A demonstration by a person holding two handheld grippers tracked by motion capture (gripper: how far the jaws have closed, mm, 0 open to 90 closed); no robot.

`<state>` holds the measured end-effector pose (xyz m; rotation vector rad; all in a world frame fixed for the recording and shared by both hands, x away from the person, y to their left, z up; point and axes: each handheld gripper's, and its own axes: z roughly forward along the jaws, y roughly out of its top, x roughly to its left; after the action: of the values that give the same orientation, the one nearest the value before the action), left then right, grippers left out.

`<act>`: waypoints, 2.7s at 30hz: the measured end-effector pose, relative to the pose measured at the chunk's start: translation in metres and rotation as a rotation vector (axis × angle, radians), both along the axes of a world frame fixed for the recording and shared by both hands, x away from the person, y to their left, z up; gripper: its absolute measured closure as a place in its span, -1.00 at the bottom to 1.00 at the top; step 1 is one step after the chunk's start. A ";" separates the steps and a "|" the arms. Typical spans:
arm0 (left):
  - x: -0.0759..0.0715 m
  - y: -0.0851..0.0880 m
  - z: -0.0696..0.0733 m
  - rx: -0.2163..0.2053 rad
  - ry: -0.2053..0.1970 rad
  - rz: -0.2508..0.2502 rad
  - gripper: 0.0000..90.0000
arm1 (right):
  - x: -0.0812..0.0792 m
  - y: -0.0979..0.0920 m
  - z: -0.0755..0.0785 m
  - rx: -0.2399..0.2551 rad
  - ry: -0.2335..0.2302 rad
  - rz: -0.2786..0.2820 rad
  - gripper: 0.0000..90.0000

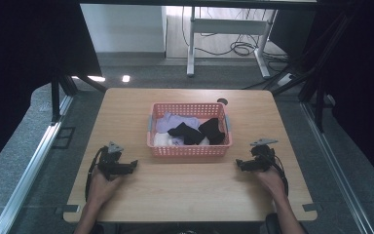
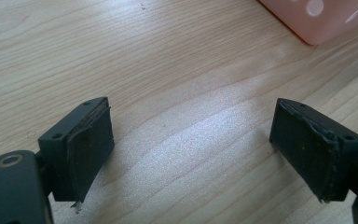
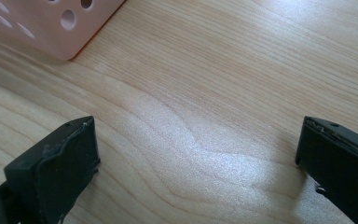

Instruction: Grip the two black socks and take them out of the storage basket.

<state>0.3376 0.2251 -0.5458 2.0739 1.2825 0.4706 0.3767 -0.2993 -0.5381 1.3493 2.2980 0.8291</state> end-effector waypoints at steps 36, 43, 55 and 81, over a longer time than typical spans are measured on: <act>0.000 0.000 0.000 0.000 0.000 -0.001 -0.71 | 0.000 0.000 0.010 -0.010 0.026 0.028 -0.79; 0.000 0.000 0.000 0.000 -0.002 0.001 -0.71 | 0.000 -0.001 0.027 0.052 0.007 0.040 -0.76; 0.000 0.000 0.000 0.003 0.000 -0.002 -0.71 | 0.003 0.004 0.055 0.083 0.010 0.041 -0.70; 0.000 0.000 0.000 0.001 -0.003 -0.002 -0.71 | 0.036 0.043 0.124 0.146 -0.043 0.119 -0.44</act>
<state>0.3379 0.2253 -0.5460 2.0749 1.2790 0.4734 0.4128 -0.2563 -0.4139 1.2487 2.3424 1.0720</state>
